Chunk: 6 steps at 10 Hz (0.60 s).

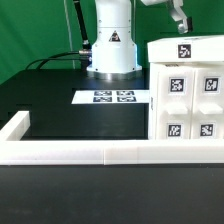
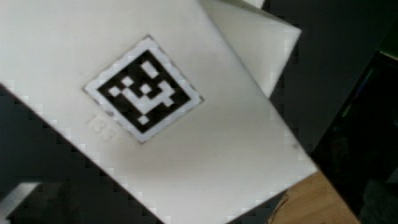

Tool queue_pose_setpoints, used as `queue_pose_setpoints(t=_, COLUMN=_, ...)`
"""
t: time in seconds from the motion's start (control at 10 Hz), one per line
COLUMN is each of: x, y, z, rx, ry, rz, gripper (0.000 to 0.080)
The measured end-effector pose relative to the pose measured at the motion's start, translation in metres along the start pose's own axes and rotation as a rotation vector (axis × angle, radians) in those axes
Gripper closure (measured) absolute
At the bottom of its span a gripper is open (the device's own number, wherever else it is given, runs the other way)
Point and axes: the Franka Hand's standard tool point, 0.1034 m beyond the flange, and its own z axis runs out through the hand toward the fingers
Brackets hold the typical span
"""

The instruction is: Assemble cabinet

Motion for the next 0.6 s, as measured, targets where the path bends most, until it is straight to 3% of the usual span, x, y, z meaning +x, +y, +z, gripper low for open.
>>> queue_pose_setpoints(t=0.6, x=-0.012, y=0.007, z=0.012, rx=0.007, ry=-0.032, rz=-0.353, gripper=0.0002)
